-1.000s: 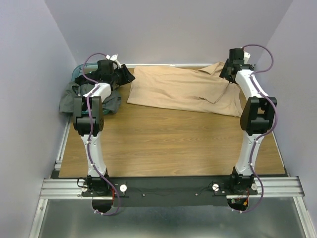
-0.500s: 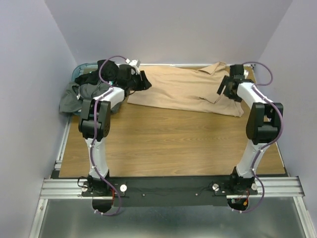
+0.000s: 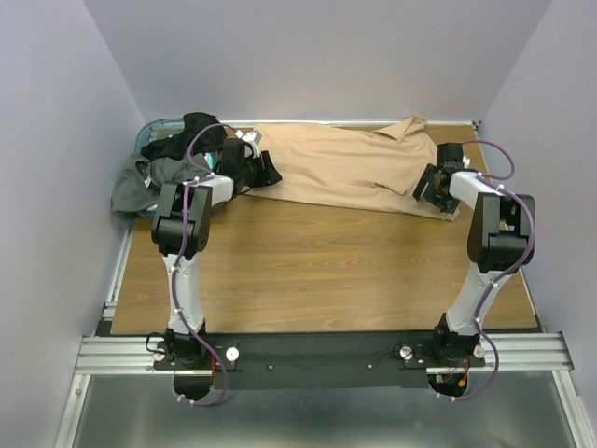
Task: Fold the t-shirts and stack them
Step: Fold the tshirt
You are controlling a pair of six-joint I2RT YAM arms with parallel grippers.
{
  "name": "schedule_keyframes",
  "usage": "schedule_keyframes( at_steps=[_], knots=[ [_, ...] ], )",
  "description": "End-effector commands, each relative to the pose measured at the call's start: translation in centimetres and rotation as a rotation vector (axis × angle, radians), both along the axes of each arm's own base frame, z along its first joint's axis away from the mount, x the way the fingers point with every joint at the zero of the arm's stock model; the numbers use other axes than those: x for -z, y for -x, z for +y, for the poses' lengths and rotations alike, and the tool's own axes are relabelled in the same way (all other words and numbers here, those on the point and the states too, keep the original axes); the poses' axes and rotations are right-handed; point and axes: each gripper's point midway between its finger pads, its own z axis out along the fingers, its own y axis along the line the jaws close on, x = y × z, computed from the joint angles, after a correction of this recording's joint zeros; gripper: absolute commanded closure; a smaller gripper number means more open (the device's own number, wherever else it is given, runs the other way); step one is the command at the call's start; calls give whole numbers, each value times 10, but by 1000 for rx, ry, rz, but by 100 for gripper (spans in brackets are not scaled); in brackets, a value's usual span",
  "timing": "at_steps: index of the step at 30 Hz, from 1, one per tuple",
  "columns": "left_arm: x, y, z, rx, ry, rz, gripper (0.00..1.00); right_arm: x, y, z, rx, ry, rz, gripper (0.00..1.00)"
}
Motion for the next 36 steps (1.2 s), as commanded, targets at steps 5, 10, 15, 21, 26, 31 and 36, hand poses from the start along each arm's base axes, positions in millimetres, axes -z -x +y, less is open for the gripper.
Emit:
schedule_keyframes(
  at_steps=[5, 10, 15, 21, 26, 31, 36],
  knots=[
    [28, 28, 5, 18, 6, 72, 42, 15, 37, -11, 28, -13, 50, 15],
    [26, 44, 10, 1, -6, 76, 42, 21, 60, -9, 30, -22, 83, 15],
    [27, 74, 22, -22, -32, 80, 42, 13, 90, -14, 58, 5, 87, 15],
    [23, 111, 27, -27, -21, 65, 42, -5, 109, -10, 57, 2, 53, 14],
    [5, 130, 29, -23, -37, 13, 42, -41, 107, 10, -42, -72, -62, 19],
    [-22, 133, 36, -40, -65, -73, 42, -81, 98, 42, -181, -165, -202, 24],
    [-30, 132, 39, -52, -77, -114, 42, -88, 89, 69, -273, -242, -249, 27]
  ],
)
